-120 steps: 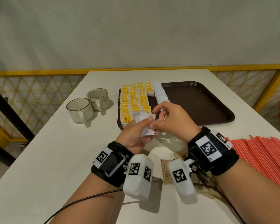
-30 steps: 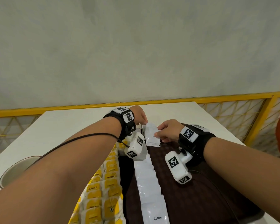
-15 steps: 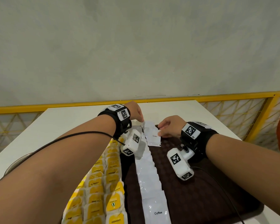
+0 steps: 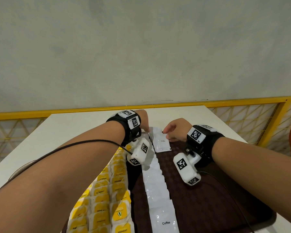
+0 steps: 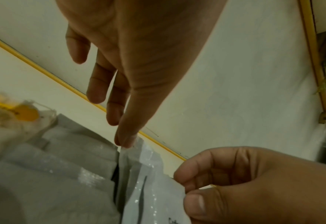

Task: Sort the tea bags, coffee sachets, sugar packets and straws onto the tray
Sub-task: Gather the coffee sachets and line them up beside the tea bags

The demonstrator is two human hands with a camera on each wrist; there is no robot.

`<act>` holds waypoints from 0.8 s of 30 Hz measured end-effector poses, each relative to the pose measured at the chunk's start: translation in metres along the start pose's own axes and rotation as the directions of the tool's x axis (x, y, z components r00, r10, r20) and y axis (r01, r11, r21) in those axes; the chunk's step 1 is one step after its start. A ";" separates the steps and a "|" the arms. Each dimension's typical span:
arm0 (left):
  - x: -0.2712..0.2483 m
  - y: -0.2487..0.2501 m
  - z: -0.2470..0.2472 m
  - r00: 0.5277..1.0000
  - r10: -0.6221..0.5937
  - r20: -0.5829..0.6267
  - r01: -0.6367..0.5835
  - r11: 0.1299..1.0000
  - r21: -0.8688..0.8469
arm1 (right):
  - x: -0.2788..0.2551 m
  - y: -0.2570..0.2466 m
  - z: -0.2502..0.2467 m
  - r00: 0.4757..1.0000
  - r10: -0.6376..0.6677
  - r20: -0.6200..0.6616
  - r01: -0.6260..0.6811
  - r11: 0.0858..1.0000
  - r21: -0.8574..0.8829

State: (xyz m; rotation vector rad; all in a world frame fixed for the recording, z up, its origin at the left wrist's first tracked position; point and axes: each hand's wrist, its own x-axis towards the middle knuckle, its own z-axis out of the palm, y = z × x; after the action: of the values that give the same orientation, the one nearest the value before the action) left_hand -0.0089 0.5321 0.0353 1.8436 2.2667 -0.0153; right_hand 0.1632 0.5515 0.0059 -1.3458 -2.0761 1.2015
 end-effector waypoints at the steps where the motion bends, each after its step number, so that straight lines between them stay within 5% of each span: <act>1: 0.000 0.000 0.000 1.000 -0.002 0.006 0.002 1.000 0.005 | 0.000 -0.001 0.000 1.000 -0.004 -0.004 0.004 1.000 0.008; 24: -0.001 0.019 -0.010 0.994 0.107 0.010 -0.107 0.978 0.180 | -0.006 0.010 0.003 1.000 0.010 -0.010 -0.009 1.000 0.024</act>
State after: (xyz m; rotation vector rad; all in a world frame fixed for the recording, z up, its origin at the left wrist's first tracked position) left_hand 0.0085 0.5370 0.0473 2.0531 2.2268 -0.2108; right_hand 0.1692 0.5462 -0.0036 -1.3494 -2.0442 1.2176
